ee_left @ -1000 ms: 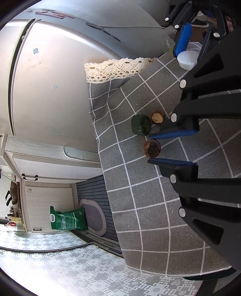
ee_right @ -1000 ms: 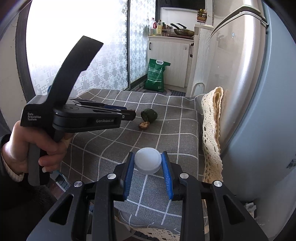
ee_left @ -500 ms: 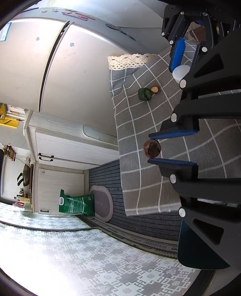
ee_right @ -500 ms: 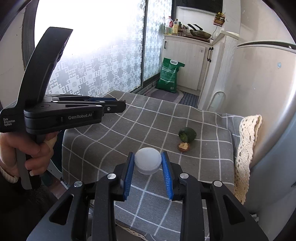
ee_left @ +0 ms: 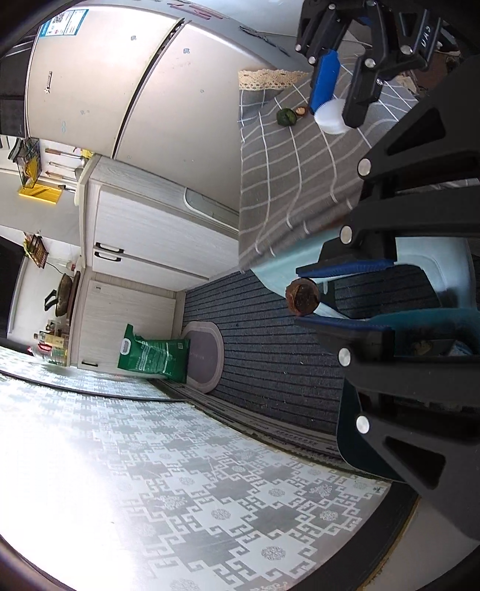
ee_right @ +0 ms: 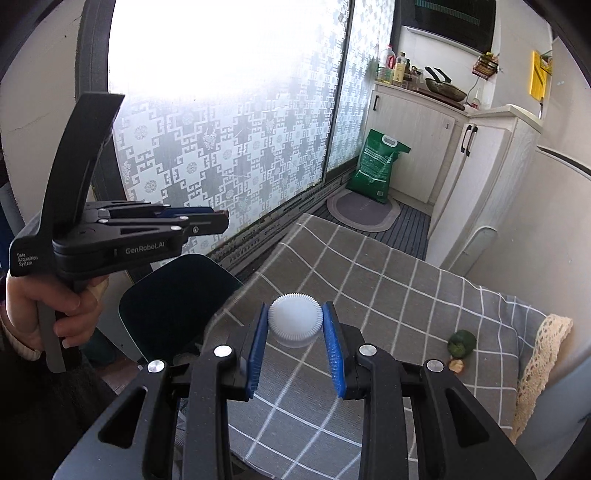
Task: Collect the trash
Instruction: 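Carry the cap and nut shell with both tools over the teal bin, then open the left tool to drop the nut shell while the right tool releases the cap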
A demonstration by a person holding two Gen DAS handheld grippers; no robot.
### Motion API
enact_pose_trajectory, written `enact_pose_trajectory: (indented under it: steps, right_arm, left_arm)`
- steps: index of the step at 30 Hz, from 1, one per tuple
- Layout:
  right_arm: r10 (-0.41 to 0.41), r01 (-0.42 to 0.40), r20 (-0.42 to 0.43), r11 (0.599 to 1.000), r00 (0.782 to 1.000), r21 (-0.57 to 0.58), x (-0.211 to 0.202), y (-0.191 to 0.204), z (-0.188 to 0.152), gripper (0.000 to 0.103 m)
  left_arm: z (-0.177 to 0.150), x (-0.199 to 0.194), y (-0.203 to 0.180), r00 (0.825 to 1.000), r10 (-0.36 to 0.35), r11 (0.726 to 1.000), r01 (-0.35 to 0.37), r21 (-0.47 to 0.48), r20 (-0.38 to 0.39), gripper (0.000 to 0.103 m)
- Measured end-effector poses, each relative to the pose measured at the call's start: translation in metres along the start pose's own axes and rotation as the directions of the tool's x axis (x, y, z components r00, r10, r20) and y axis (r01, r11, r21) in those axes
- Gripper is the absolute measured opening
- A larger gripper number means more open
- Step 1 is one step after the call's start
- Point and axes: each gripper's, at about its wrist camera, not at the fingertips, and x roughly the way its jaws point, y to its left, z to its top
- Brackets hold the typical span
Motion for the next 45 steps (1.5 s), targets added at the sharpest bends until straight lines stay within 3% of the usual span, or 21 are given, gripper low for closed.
enact_pose_trajectory:
  steps: [10, 21, 32, 36, 45]
  right_arm:
    - [0.038, -0.039, -0.014, 0.997, 0.999, -0.061, 0.024, 0.045, 0.034, 0.03]
    - [0.076, -0.081, -0.056, 0.992, 0.996, -0.099, 0.051, 0.089, 0.056, 0.03]
    - [0.089, -0.105, -0.189, 0.992, 0.978, -0.073, 0.095, 0.11, 0.058, 0.03]
    - [0.084, -0.106, -0.239, 0.991, 0.967, -0.082, 0.112, 0.117, 0.052, 0.03]
    - [0.08, -0.114, -0.318, 0.989, 0.945, -0.09, 0.142, 0.127, 0.039, 0.03]
  left_arm:
    - [-0.044, 0.017, 0.056, 0.987, 0.074, 0.997, -0.077, -0.015, -0.145, 0.022]
    - [-0.086, 0.04, 0.087, 0.951, 0.096, 0.995, -0.099, 0.005, -0.293, 0.022]
    - [-0.104, 0.047, 0.114, 0.926, 0.102, 0.994, -0.113, -0.009, -0.364, 0.024]
    - [-0.104, 0.042, 0.12, 0.931, 0.094, 0.994, -0.107, -0.017, -0.353, 0.023]
    - [-0.09, 0.014, 0.124, 0.97, 0.063, 0.996, -0.076, -0.043, -0.235, 0.019]
